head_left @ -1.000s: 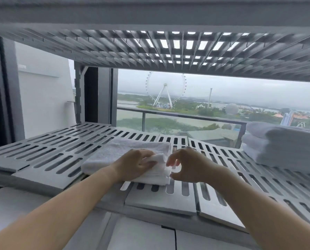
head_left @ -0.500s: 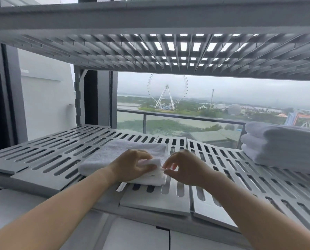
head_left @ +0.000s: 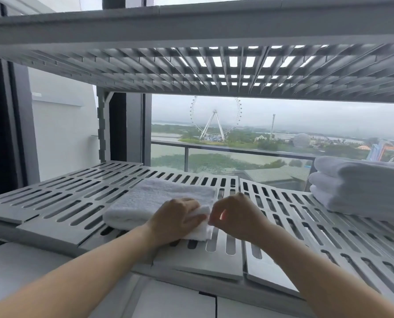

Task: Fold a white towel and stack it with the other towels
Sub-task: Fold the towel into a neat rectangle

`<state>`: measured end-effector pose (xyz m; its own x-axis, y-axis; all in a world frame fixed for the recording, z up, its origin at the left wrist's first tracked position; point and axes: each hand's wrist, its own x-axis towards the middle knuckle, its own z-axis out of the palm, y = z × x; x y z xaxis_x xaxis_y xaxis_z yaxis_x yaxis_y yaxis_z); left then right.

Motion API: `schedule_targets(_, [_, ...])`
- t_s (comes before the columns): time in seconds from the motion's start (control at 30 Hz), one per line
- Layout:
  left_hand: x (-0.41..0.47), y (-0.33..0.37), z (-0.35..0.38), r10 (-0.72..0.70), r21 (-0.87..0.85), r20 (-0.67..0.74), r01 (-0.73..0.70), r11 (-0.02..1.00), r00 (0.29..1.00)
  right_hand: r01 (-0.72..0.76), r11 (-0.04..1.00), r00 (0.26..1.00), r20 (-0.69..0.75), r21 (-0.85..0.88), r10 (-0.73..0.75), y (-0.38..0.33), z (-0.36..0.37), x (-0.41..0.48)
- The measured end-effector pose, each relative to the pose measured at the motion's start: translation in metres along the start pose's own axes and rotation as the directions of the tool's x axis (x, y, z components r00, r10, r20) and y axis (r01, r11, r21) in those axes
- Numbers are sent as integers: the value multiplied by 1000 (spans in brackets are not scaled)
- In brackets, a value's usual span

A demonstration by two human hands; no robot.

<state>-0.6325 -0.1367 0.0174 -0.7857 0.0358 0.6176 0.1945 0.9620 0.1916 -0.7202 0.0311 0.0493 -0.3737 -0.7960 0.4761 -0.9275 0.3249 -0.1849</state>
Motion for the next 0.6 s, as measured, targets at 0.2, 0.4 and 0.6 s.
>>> schedule_targets(0.2, [-5, 2, -2, 57, -24, 23, -56, 998, 998, -80, 997, 995, 64, 3, 79, 5, 6, 5])
schedule_targets(0.4, [-6, -10, -8, 82, -62, 114, -76, 995, 990, -89, 996, 966, 243, 16, 83, 7, -12, 17])
schedule_targets(0.6, [-1, -57, -48, -82, -40, 76, 85, 996, 994, -24, 998, 989, 145, -54, 31, -26, -27, 52])
